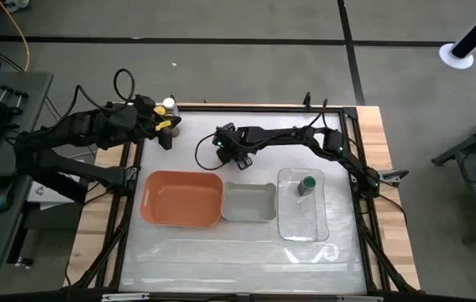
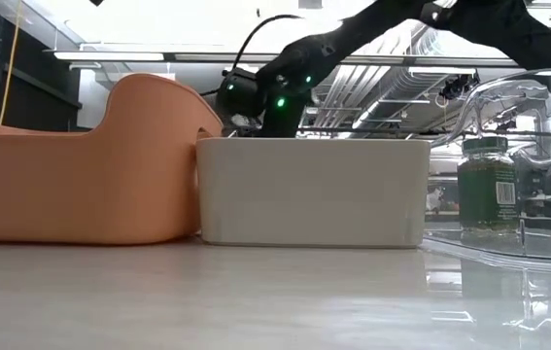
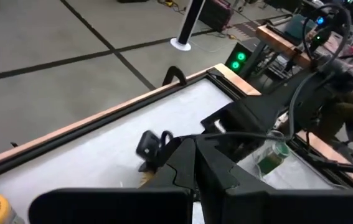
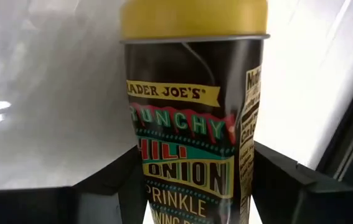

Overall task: Sort spices by type
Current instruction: Put the top right yellow seasoning can into the orange bin

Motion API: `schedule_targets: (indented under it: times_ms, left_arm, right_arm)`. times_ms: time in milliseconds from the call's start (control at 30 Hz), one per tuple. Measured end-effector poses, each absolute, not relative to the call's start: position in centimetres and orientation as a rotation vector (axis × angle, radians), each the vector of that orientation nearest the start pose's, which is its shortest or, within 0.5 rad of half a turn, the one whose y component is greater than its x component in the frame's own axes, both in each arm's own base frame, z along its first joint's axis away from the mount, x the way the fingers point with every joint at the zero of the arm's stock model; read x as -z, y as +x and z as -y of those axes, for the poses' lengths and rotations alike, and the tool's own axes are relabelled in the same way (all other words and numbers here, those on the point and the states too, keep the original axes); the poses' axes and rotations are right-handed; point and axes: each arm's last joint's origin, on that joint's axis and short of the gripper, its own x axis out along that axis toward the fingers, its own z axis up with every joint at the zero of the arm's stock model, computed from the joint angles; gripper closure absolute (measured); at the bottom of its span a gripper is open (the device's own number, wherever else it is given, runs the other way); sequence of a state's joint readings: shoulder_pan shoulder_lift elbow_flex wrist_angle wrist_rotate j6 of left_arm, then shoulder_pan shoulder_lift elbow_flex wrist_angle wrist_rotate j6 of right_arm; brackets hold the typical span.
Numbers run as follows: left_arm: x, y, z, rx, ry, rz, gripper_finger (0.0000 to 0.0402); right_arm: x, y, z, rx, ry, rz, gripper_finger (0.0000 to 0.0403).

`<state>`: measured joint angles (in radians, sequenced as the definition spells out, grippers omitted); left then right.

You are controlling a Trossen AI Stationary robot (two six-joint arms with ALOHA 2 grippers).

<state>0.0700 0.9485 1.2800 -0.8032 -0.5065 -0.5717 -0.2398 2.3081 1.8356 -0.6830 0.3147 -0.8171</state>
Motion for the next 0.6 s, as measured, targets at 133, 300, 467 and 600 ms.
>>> schedule_targets:
  times_ms: [133, 300, 467, 600]
  left_arm:
    - [-41.1, 16.2, -2.8, -0.710, -0.384, -0.305, 0.0402]
    - [-40.5, 17.4, -3.9, -0.768, -0.248, -0.373, 0.0391]
    - [-39.5, 20.8, -5.4, -0.634, -0.087, -0.468, 0.0331]
    - [-38.6, 23.9, -6.6, -0.468, 0.057, -0.495, 0.0248]
  right_arm:
    - [-20.2, 44.9, 13.5, 0.100, -0.564, -1.216, 0.0186]
    - [-27.2, 41.2, 15.3, 0.193, -0.303, -1.086, 0.0186]
    - [-34.1, 36.8, 14.7, 0.236, -0.182, -0.956, 0.0186]
    - [-37.2, 34.1, 12.0, 0.226, -0.134, -0.935, 0.0186]
